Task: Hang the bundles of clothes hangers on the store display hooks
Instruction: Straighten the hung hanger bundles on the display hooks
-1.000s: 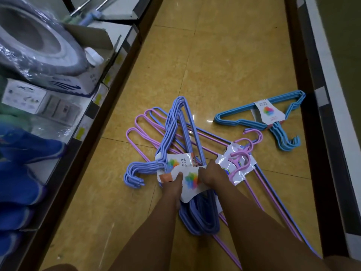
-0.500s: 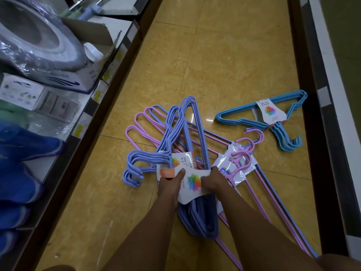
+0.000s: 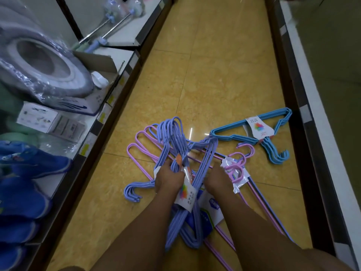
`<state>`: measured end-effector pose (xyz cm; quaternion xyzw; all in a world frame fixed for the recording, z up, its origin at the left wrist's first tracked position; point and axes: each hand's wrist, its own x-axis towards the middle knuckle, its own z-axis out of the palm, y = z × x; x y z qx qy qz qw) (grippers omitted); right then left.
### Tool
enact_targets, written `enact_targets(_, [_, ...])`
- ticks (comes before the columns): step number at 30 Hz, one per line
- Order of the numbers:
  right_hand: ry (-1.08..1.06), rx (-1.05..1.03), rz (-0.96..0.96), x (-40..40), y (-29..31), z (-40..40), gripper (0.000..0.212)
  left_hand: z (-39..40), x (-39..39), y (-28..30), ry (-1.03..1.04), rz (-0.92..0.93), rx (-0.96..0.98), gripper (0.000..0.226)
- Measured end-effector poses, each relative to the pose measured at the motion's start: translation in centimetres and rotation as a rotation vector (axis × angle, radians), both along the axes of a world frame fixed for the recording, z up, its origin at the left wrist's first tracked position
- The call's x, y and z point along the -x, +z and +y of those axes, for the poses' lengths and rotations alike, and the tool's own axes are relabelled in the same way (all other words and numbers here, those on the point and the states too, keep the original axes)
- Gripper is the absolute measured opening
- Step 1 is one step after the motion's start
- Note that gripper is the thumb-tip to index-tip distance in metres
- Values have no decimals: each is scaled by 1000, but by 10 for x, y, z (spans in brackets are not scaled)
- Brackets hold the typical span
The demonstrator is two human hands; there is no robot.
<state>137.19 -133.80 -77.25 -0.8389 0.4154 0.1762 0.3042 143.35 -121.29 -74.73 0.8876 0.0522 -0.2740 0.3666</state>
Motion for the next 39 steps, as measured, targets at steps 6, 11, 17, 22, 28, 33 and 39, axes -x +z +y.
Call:
enact_targets(6, [318, 342, -24, -11, 80, -15, 72, 18, 1, 69, -222, -67, -36, 37])
enact_targets(11, [430, 283, 73, -3, 169, -9, 74, 30, 5, 159, -428, -4, 25, 31])
enact_targets(17, [493, 246, 111, 2, 308, -6, 40, 43, 0, 289, -497, 82, 95, 48])
enact_targets(22, [462, 132, 22, -1, 415, 14, 34, 61, -1, 389, -492, 116, 111, 62])
enact_targets(28, [487, 266, -72, -6, 513, 52, 34, 94, -2, 485, -449, 60, 104, 69])
enact_targets(33, [482, 249, -121, -12, 574, 72, 35, 128, -7, 549, -355, 175, 144, 49])
enact_targets(39, [525, 256, -164, -23, 629, 93, 41, 164, -3, 593, -239, 98, 210, 82])
